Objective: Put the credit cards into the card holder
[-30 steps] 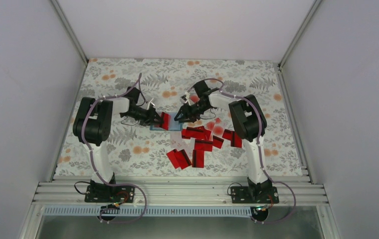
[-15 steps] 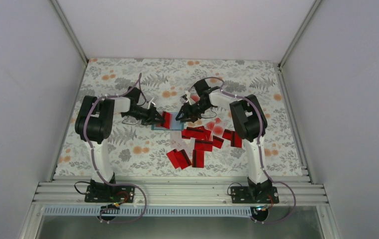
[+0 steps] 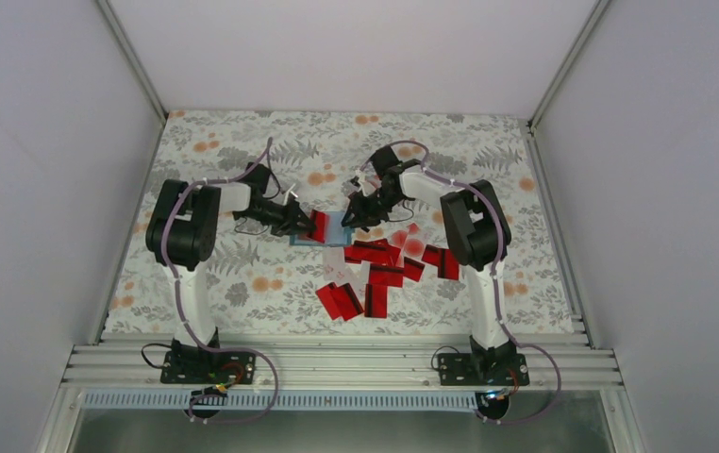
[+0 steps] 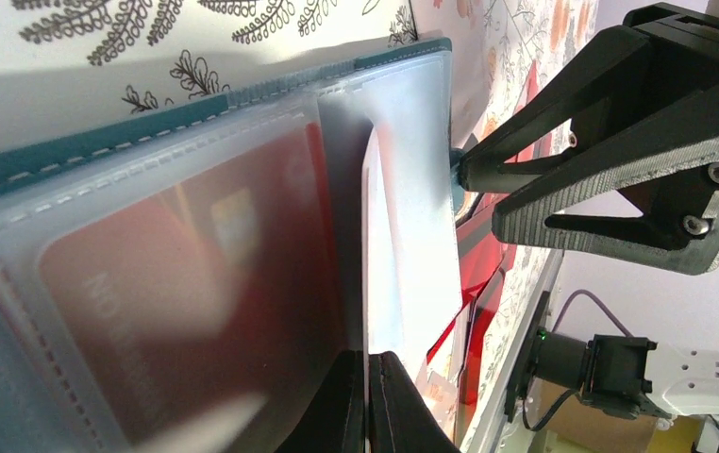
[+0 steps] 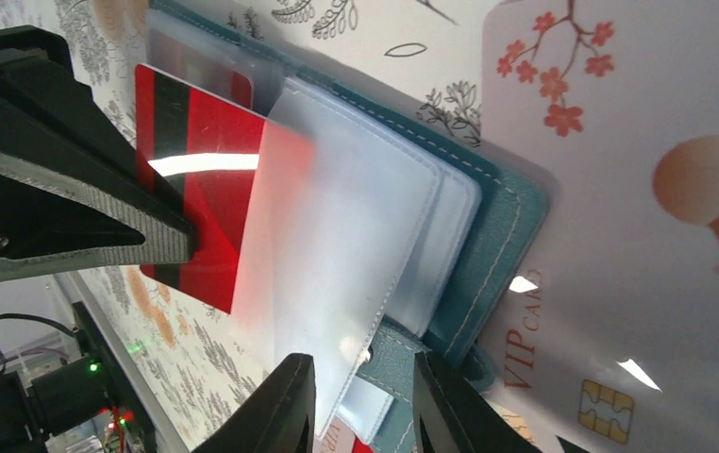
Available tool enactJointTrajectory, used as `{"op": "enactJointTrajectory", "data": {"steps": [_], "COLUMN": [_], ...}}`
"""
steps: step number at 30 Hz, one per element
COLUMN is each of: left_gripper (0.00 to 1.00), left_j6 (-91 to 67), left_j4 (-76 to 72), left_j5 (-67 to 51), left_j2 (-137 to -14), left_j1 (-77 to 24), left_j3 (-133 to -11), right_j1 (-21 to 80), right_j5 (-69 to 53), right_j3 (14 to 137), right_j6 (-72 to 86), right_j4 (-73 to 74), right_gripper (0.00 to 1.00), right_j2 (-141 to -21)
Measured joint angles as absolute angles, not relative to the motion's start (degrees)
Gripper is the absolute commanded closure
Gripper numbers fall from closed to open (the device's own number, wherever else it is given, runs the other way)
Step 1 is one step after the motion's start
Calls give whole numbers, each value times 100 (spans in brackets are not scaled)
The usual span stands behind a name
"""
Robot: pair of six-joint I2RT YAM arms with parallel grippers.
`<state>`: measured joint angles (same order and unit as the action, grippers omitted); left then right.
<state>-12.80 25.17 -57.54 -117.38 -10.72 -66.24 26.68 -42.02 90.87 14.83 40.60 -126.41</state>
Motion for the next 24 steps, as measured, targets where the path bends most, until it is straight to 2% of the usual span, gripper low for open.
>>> {"op": "enactJointTrajectory", "data": {"steps": [12, 24], "left_gripper": [98, 98], "left_j6": [-1313, -1490], "left_j4": [2523, 2493], "left_j5": [-5752, -5798], "left_j2": [-11778, -11887], "left_j1": [-1105, -1166], "left_j3": [-6696, -6845], "right_j1": [2657, 2626], "right_j5": [-3514, -3684], "right_j3": [9085, 8895], "right_j6": [1492, 1485], "right_j4": [4049, 3830], "right_gripper": [76, 79], "right_j2": [-12536, -12527]}}
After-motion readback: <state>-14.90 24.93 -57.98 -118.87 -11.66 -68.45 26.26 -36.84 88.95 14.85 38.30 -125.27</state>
